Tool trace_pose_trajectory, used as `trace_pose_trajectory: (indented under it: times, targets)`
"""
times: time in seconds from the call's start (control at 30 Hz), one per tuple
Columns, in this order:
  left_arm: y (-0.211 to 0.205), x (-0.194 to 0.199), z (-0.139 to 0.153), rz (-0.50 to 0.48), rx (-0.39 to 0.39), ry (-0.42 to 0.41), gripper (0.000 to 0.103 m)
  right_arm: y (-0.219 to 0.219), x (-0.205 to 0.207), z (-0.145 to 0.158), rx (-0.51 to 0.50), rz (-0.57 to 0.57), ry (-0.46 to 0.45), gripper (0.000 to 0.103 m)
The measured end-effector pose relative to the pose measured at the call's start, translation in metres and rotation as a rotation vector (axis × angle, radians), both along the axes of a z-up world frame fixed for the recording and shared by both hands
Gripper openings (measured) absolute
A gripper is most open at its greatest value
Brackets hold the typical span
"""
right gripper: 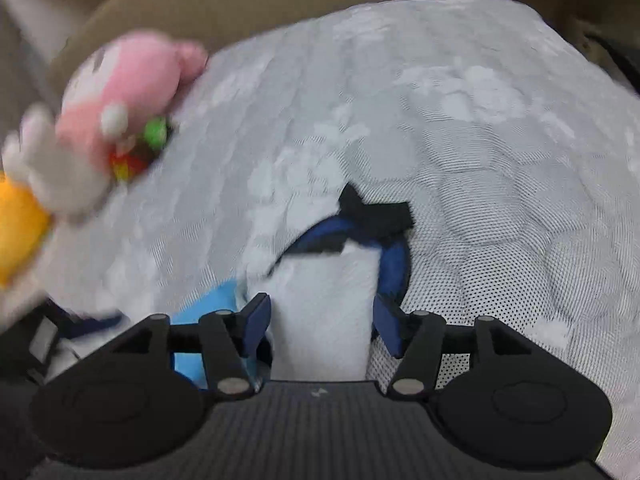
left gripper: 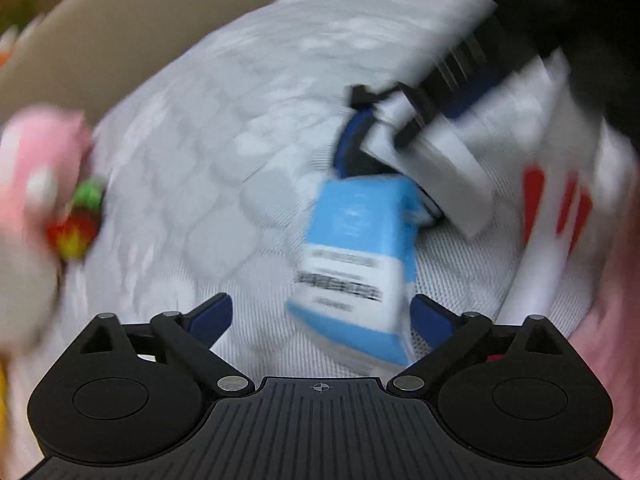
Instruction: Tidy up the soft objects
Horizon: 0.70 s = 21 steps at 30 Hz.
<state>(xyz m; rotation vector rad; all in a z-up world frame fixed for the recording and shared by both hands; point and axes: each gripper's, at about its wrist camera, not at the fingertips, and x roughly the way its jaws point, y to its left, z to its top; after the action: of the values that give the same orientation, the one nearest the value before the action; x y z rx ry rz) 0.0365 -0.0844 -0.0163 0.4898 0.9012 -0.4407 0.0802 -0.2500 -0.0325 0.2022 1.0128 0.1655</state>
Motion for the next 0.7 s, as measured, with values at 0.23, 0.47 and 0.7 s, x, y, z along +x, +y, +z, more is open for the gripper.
trace_pose_trajectory:
  times: [0.23, 0.47, 0.7]
  targets:
    - [0.049, 0.022, 0.000, 0.179, -0.253, 0.191, 0.101, 0.007, -0.006, 0.008, 0.004, -0.011, 0.012, 0.014]
    - [0.047, 0.032, -0.014, 0.160, -0.285, 0.279, 0.101, 0.004, -0.015, 0.035, 0.470, -0.033, 0.076, 0.015]
    - [0.032, 0.014, -0.023, 0.106, -0.154, 0.248, 0.102, 0.074, -0.027, 0.017, 0.076, 0.146, 0.054, 0.015]
